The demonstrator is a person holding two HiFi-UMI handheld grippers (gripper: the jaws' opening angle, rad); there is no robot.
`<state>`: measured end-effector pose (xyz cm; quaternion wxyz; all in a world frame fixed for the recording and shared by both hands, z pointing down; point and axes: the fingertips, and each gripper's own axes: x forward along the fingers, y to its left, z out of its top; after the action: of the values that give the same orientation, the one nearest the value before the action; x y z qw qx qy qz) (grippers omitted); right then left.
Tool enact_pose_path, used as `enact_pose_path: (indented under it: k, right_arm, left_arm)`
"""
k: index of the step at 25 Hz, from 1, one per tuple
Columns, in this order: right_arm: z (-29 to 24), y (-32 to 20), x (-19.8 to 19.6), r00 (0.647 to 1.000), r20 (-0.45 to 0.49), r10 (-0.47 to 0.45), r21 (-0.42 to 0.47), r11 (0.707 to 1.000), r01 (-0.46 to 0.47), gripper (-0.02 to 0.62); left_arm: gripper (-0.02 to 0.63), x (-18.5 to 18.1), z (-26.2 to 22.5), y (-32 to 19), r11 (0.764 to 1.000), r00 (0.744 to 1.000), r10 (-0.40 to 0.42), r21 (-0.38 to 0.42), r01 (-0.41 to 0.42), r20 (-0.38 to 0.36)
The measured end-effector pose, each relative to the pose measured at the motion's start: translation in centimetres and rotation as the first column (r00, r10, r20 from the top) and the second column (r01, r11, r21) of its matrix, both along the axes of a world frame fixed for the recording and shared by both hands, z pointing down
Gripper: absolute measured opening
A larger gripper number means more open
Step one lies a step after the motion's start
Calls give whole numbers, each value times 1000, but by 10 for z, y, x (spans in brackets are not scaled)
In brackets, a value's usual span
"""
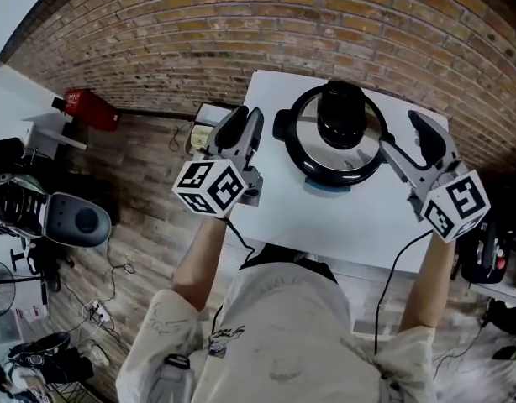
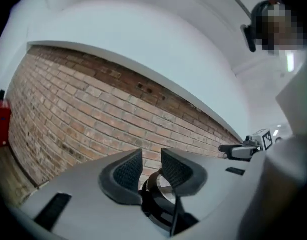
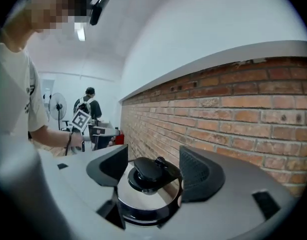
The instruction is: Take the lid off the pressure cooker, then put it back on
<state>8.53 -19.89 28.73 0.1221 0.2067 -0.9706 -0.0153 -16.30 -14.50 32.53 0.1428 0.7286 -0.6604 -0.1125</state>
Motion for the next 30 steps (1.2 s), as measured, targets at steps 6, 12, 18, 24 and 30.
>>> enact_pose_path:
  k: [6,12,18,24,30]
  right_arm:
    - [9,17,49,969,184,162,9,986,-167,334]
    - [8,23,61,910,259,322,-11,944,-331,333]
    - [49,32,95,816,290,500,-67,861,-503,330]
    - [93,41,96,807,251,534,-107,844,-525,328]
    - [95,42,101,819,245,519,-98,853,-512,328]
  left_arm:
    - [132,53,-24,29,996,960,-65,79,45,272]
    - [132,62,-34,45,988,913,-122,139,72,390]
    - [132,75,-3,64,980,870,-185,148,130,456]
    - [132,70,40,82,978,878,-210,105,182,431]
    - [132,74,42,83,975,876,-220,110,192,429]
